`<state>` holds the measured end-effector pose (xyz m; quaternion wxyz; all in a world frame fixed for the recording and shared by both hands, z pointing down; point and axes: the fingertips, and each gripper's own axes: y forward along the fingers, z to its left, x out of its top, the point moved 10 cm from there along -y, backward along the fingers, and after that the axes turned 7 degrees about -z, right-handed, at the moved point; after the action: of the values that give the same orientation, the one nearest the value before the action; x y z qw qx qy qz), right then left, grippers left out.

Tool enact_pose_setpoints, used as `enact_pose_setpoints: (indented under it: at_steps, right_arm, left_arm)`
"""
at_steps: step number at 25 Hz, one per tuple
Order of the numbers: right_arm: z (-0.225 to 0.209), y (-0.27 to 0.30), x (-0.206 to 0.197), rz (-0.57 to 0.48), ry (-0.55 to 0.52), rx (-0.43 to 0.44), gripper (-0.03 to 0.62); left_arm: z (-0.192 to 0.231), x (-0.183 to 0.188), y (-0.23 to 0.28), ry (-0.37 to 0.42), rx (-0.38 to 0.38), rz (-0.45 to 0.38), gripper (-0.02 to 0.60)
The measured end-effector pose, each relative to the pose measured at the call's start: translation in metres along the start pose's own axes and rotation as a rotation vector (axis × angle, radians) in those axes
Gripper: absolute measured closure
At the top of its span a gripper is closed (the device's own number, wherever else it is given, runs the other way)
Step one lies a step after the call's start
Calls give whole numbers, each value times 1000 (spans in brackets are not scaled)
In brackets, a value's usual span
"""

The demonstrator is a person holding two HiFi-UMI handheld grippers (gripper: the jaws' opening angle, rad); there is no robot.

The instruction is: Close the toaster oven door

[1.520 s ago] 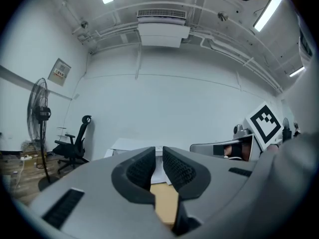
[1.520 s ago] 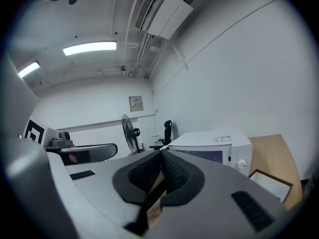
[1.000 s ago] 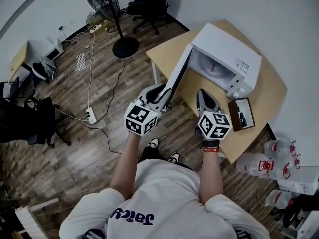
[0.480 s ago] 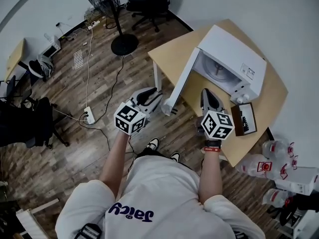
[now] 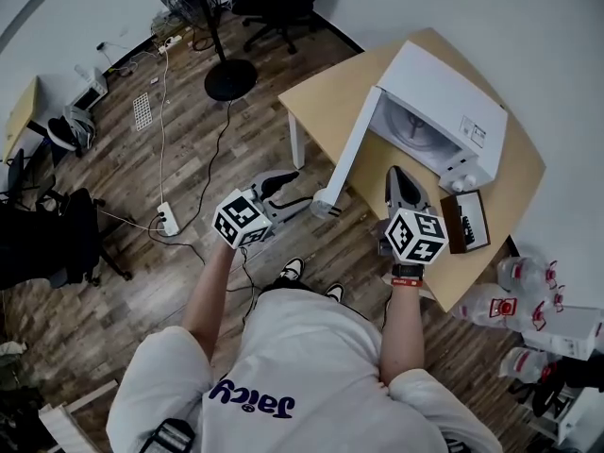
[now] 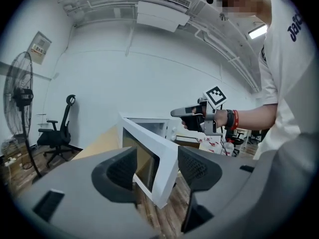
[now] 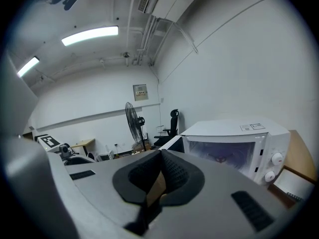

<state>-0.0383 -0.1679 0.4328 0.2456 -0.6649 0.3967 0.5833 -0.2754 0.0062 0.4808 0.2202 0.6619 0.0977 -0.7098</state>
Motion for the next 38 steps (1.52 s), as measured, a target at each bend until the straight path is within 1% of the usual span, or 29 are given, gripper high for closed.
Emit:
enact_pose_setpoints:
  at_steps: [2,5,9,12,15,17,21,24,25,26,28,32,38]
  right_arm:
    - [1,1,-2,5,2,-4,579]
    - [0,3,-4,10,4,-14,579]
    - [0,3,-6,15,2,-24,579]
    - [-5,2,-6,15,5,-41,579]
    - [-10,-1,-6,6,3,-85,579]
    - [-12,-4,-6,2,5,-106,579]
    - [-16,-7,-5,-4,6,-122,579]
    - [-18,-9,-6,-4,7,-129,579]
    - [-18,-9,-6,-6,8,-129,579]
    - [-18,-10,-5,-11,9,-127,579]
    - [-18,-13,-4,-26,7,-122,579]
    - [-20,-16,-2,-37,2,-122,579]
    - [-19,-19,-4,-25,4,-114,579]
  left_arm:
    - [4,-5,4,18,-46,20,325]
    - [10,-11,11,54,-124,25,325]
    - [15,-21,23,95,-215,87,325]
    - [17,-27,32,85,-277,95,325]
    - [18,-32,40,76,-329,107,324]
    - [18,-33,44,81,-351,114,325]
    - [20,-35,51,94,-377,140,325]
    - [21,-39,56,73,-404,154,332]
    - [21,-41,56,60,-417,152,386]
    - [21,-42,57,51,-429,148,408]
    - [20,-41,57,60,-445,144,415]
    - [20,-40,60,87,-459,160,418]
    - [16,-40,60,81,-447,157,419]
